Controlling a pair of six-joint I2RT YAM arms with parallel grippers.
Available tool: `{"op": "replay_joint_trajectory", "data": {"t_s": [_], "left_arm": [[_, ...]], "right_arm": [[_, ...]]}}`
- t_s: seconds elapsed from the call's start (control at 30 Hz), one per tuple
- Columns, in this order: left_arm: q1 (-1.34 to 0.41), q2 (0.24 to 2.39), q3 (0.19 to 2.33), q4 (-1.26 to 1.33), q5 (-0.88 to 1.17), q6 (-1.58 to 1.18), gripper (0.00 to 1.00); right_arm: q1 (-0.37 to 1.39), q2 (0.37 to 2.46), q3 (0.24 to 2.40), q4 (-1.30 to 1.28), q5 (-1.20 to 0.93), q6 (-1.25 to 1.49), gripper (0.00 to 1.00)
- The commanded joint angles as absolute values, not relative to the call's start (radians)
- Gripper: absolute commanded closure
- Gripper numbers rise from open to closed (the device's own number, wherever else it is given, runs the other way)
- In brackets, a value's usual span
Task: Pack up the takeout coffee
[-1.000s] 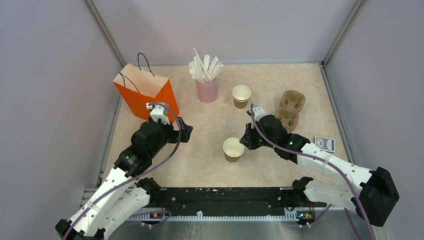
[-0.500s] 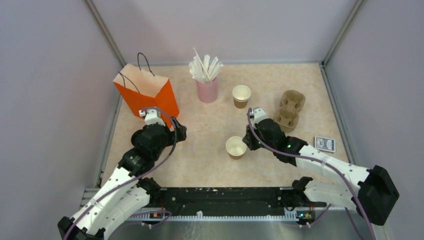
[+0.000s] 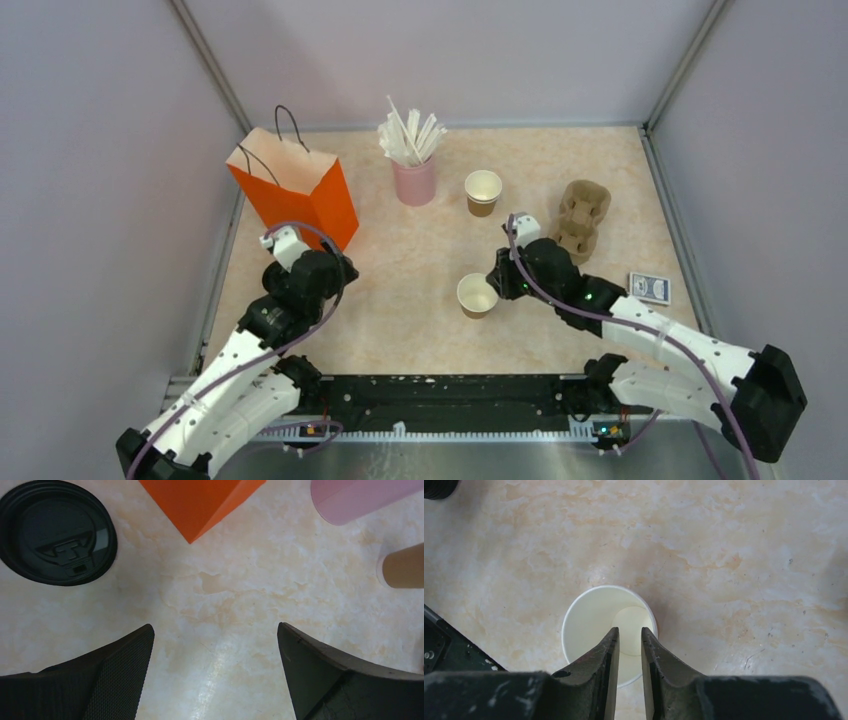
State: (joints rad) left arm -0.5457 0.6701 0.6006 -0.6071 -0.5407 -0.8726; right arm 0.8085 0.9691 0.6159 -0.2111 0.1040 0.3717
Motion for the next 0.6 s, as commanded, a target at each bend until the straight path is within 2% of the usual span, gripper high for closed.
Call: {"op": "replay_joint_trajectory", "data": {"t_s": [0.0,0.13,0.33,0.57], "left_arm": [[-0.543,0.642,0.68,-0.69,-0.654,-0.944,0.04],[-0.531,0.624,0.698,-0.761,-0.699,-1.036,0.07],[-0.476,0.689,0.744,-0.808,-0.756,-1.064,0.09],[-0.212,0.713,0.764,-0.76,-0.623,-1.038,0.16]], "right_arm": [[0.819,0.899,0.676,-0.259,0.091,0.395,0.76],[0.818,0.817,0.685,-0.269,0.066,0.413,0.71],[0.818,0.745,0.7,-0.307,0.071,0.41,0.7],[0.818,0.725,0.696,-0.311,0.044,0.404,0.7]]}}
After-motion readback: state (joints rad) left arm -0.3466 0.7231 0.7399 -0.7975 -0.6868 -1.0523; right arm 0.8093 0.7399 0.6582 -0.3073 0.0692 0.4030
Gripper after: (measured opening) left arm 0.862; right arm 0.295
